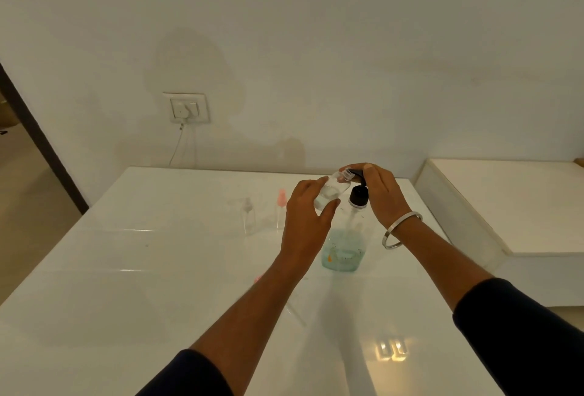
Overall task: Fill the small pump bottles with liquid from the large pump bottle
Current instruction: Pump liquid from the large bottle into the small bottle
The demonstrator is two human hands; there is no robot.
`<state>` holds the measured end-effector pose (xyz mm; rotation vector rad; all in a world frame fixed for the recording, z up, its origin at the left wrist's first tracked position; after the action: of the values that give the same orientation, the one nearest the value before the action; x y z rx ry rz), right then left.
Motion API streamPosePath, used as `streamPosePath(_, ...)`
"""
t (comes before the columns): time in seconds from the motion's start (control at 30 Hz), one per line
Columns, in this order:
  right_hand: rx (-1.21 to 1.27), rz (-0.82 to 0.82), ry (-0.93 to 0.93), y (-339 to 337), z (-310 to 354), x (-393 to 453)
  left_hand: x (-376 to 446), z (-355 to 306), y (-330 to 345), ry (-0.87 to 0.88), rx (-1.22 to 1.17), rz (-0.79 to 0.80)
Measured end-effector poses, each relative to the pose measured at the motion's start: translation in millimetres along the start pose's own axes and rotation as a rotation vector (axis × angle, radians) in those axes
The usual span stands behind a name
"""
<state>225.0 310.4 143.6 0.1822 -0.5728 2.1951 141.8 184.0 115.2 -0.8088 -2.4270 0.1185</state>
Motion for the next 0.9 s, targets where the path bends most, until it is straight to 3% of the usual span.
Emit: streamPosePath(0.9,0.007,-0.04,0.023,1,1,1,4,0,-2,0.019,0.027,0.002)
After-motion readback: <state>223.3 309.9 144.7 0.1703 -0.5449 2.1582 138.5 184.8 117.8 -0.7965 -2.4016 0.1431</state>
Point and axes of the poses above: each hand's wrist, its own x-axis towards the middle knuckle, its own y-axis out of the palm, z = x × y, the point moved 4 cm from there along x, towards the middle knuckle, and after that the axes turned 3 degrees about -x, right-handed, at the moved point
